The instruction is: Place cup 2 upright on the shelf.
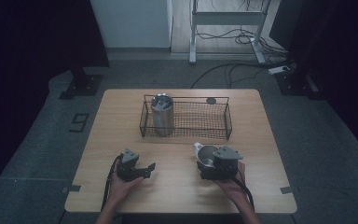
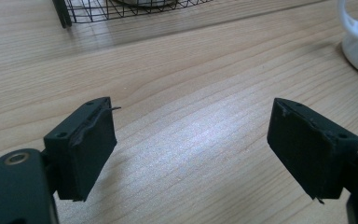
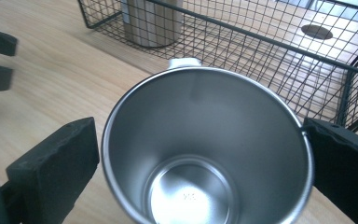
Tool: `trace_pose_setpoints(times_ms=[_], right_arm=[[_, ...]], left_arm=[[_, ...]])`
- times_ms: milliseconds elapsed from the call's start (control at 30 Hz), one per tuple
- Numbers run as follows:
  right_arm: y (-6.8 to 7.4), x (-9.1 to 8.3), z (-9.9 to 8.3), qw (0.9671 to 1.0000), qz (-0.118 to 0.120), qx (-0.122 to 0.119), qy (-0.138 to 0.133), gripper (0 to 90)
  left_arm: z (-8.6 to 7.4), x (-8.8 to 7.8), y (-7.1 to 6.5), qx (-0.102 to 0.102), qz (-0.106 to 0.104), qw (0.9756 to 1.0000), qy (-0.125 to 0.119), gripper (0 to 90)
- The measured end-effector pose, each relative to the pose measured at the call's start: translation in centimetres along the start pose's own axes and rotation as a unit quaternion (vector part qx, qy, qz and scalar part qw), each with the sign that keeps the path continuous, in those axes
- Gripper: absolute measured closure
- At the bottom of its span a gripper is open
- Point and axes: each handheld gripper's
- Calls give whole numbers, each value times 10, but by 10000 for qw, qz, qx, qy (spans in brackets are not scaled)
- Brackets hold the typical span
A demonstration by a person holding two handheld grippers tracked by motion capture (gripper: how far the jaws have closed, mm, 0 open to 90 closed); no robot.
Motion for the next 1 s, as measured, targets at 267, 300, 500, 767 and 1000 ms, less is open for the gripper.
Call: trace_pose_setpoints(times_ms=[267, 300, 500, 767, 1000], right_arm=[[3, 17, 0, 9999, -89, -12, 144, 0], [3, 18, -1, 9998, -159, -5, 99, 35], [0, 19, -2, 10000, -93, -24, 24, 52], [-3, 18, -1, 9999, -1, -51, 106, 55], [-9, 16, -1, 9999, 110, 35, 99, 56]], left_arm=[[0, -1, 0, 11, 3, 10000, -2, 156], [-1, 0, 0, 13, 7, 10000, 1, 156], [-2, 2, -2, 39, -1, 10000, 55, 156], [-3, 2, -1, 30, -8, 10000, 62, 156], [-2, 0, -1, -55, -132, 9999, -6, 156]])
Point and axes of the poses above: each handheld gripper's, and its own axes: x roughly forward along the jaws, z roughly out of its top, y roughly to its left, and after that the axes turned 4 degrees about -z, right-handed
